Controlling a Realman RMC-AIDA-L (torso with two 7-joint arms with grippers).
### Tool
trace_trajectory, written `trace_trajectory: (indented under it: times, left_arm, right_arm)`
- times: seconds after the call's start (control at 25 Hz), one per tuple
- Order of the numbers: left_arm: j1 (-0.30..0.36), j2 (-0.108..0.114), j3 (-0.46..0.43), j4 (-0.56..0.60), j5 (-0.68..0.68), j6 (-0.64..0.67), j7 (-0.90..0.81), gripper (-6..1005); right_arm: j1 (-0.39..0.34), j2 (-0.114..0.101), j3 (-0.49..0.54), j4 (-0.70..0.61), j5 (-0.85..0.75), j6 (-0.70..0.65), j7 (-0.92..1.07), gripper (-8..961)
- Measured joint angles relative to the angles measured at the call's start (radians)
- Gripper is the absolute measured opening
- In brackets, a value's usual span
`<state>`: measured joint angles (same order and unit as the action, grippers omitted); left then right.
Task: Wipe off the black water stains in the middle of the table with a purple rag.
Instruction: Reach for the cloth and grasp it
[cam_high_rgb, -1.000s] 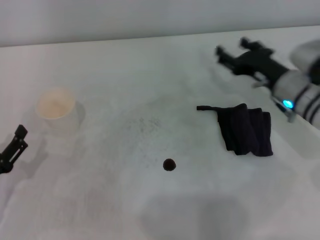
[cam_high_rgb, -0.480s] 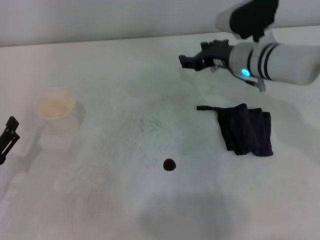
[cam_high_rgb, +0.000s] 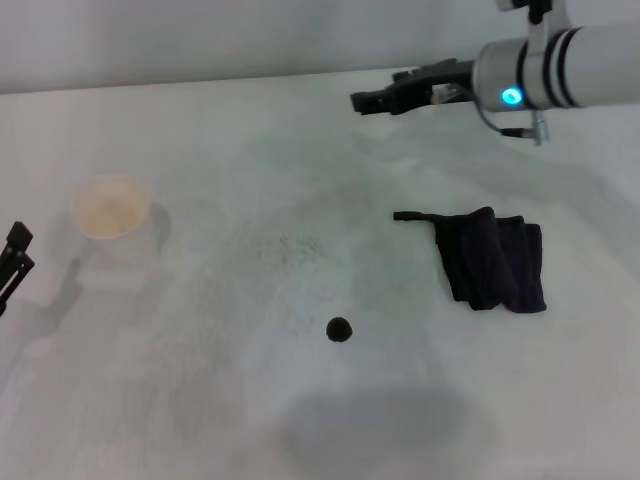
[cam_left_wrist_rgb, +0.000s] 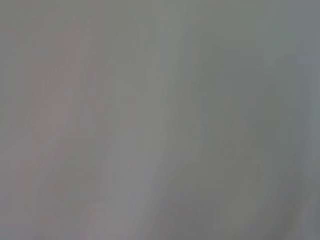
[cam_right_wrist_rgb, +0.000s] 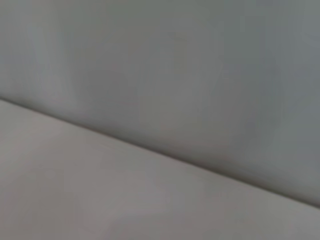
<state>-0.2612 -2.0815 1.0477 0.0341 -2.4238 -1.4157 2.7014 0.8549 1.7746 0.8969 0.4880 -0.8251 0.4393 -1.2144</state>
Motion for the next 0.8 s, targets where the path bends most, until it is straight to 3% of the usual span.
trace_trajectory:
  times: [0.12,0.16,0.52,0.56,0.6,0.64,0.68,0.72,0.76,0.8]
  left_arm:
    - [-0.001,0.000,0.000,0.001,-0.001,0.000,0.000,890]
    - [-0.002,0.000,0.000,0.002,-0.001,0.000,0.000,890]
    - [-0.003,0.001,0.000,0.024,-0.005,0.007,0.000,890]
    - [-0.002,0.001,0.000,0.026,-0.009,0.011,0.000,890]
    - [-0.002,0.001,0.000,0.026,-0.014,0.016,0.000,890]
    - [-0.002,0.001,0.000,0.026,-0.018,0.021,0.000,890]
    - [-0.003,0.001,0.000,0.026,-0.022,0.024,0.000,890]
    - [-0.004,-0.001,0.000,0.026,-0.025,0.026,0.000,891]
    - [-0.004,-0.001,0.000,0.026,-0.025,0.026,0.000,891]
    - [-0.003,-0.001,0.000,0.026,-0.026,0.026,0.000,891]
  right_arm:
    - [0.026,-0.021,0.011,-0.009,-0.171,0.065,0.175,792]
    - [0.038,-0.027,0.050,-0.011,-0.296,0.118,0.272,792]
    - [0.033,-0.009,0.411,0.076,-0.909,0.393,0.555,792]
    - [0.026,0.010,0.498,0.125,-1.071,0.446,0.618,792]
    - [0.026,0.010,0.498,0.125,-1.071,0.446,0.618,792]
    - [0.020,0.025,0.549,0.152,-1.157,0.470,0.646,792]
    - [0.013,0.048,0.609,0.186,-1.268,0.508,0.674,792]
    - [-0.002,0.090,0.706,0.249,-1.431,0.567,0.717,792]
    - [-0.002,0.090,0.706,0.249,-1.431,0.567,0.717,792]
    - [-0.013,0.119,0.761,0.295,-1.544,0.609,0.741,792]
